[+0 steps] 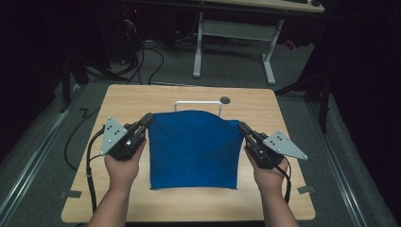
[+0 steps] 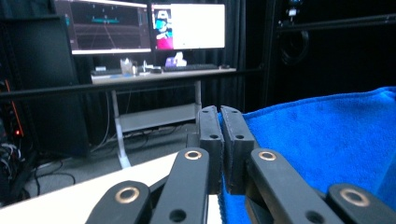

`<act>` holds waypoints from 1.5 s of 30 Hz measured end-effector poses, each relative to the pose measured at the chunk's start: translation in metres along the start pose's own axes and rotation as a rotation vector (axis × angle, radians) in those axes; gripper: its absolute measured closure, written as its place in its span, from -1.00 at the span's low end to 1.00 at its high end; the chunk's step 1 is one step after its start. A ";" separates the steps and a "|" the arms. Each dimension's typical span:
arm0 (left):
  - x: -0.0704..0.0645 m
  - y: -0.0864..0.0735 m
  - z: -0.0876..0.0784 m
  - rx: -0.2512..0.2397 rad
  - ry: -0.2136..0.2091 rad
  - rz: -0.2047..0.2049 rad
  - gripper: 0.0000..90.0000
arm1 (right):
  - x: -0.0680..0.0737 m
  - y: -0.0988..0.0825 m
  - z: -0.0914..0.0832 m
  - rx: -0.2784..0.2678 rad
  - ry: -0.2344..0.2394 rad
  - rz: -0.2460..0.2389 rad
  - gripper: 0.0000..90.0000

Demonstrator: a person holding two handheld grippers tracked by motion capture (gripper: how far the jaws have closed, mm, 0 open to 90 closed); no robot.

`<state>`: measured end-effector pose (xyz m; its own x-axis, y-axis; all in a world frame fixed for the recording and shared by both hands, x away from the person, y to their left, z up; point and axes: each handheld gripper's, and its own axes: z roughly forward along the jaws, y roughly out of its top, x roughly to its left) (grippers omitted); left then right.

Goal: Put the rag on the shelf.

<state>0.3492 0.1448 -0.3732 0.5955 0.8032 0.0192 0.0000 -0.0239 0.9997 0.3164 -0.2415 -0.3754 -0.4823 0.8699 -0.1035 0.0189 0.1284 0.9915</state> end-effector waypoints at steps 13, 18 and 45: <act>0.003 0.023 0.007 -0.023 -0.003 0.016 0.96 | -0.009 0.028 -0.001 -0.061 -0.015 -0.009 0.97; 0.007 0.030 0.012 -0.028 -0.007 0.009 0.96 | -0.014 0.034 0.000 -0.062 -0.021 -0.012 0.97; 0.049 0.065 0.082 0.044 0.075 0.092 0.96 | -0.057 0.072 0.062 -0.052 -0.087 -0.001 0.97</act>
<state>0.4448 0.1337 -0.3085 0.5332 0.8384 0.1131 -0.0152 -0.1241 0.9921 0.3997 -0.2518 -0.3034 -0.4043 0.9081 -0.1091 -0.0279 0.1070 0.9939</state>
